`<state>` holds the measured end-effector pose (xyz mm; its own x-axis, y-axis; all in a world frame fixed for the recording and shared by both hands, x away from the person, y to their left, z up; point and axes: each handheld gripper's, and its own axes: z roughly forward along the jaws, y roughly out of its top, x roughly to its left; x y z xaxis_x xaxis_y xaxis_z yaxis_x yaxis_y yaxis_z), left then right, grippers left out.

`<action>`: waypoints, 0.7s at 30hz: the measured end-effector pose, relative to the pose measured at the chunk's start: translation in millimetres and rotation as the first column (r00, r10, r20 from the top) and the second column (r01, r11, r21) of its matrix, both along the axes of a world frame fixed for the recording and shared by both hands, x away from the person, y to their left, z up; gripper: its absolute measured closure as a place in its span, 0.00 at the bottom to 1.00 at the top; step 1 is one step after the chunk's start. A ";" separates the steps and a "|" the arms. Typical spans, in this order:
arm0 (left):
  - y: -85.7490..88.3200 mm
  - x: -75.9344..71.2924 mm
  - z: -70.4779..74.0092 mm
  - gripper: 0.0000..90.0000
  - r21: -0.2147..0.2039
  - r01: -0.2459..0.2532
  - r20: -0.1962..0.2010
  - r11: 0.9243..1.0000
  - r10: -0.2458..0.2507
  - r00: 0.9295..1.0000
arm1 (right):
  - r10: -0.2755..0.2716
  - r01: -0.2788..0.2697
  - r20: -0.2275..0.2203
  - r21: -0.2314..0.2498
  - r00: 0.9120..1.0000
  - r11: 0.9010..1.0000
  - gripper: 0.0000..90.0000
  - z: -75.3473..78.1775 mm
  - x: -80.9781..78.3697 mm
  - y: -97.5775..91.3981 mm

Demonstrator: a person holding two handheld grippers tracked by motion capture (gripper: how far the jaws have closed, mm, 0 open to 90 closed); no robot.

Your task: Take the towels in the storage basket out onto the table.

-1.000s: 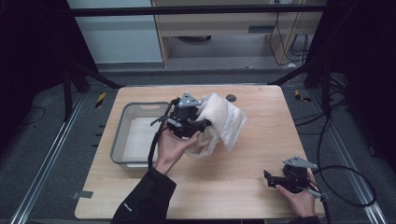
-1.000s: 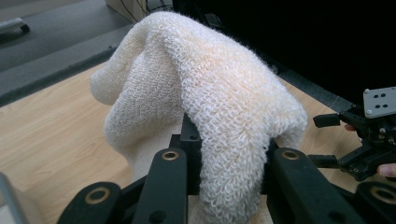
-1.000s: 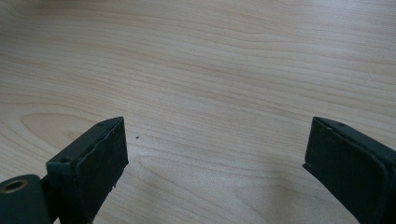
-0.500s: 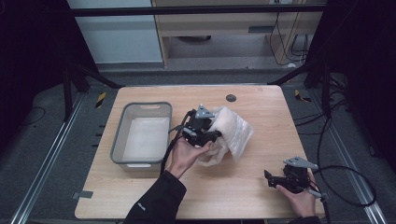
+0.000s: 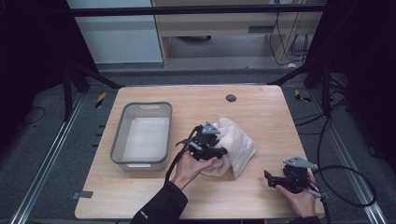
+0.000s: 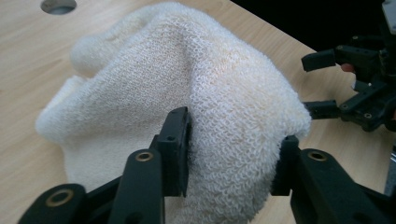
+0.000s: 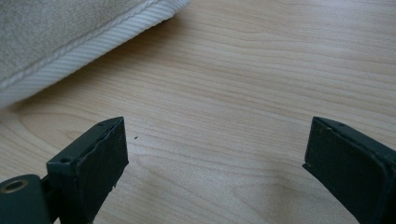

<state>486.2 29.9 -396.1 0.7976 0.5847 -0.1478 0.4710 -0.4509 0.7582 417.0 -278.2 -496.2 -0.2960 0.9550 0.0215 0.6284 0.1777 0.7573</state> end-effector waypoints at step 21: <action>51.9 -37.2 12.4 0.30 -0.026 -0.001 0.066 1.000 0.003 0.998 | -0.007 0.007 -0.004 -0.005 1.000 1.000 0.06 -0.2 -0.7 0.3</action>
